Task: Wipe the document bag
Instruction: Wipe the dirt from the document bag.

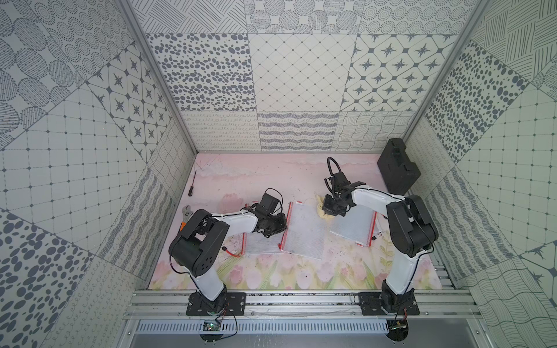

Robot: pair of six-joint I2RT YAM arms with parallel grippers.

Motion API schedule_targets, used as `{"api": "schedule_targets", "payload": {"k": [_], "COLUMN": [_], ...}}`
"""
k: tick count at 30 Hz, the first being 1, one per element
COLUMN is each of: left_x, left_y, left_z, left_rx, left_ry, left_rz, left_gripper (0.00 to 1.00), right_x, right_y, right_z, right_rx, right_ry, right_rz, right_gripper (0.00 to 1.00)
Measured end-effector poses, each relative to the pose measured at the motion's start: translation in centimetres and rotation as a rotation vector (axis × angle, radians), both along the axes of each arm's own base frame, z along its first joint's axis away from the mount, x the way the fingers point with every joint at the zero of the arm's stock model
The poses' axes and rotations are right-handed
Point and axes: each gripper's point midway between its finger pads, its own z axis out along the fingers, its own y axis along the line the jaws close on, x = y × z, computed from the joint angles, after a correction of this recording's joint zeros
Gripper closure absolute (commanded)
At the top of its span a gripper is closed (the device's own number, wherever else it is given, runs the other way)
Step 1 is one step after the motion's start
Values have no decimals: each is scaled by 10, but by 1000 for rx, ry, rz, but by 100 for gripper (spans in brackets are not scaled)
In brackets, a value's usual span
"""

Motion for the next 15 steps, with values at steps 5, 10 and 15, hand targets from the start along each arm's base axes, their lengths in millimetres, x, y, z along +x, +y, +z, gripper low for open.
{"api": "schedule_targets", "payload": {"k": [5, 10, 15], "left_x": [0, 0, 1], "left_y": [-1, -2, -3], "left_z": [0, -1, 0], "left_rx": [-2, -6, -9], "left_ry": [5, 19, 18], "left_rz": [-2, -6, -6], "left_gripper": [100, 100, 100], "right_x": [-20, -44, -35], "right_y": [85, 134, 83], "right_z": [0, -2, -3], "right_rx": [10, 97, 142], "right_ry": [-8, -2, 16], "right_rz": [179, 263, 153], "right_gripper": [100, 100, 100]}}
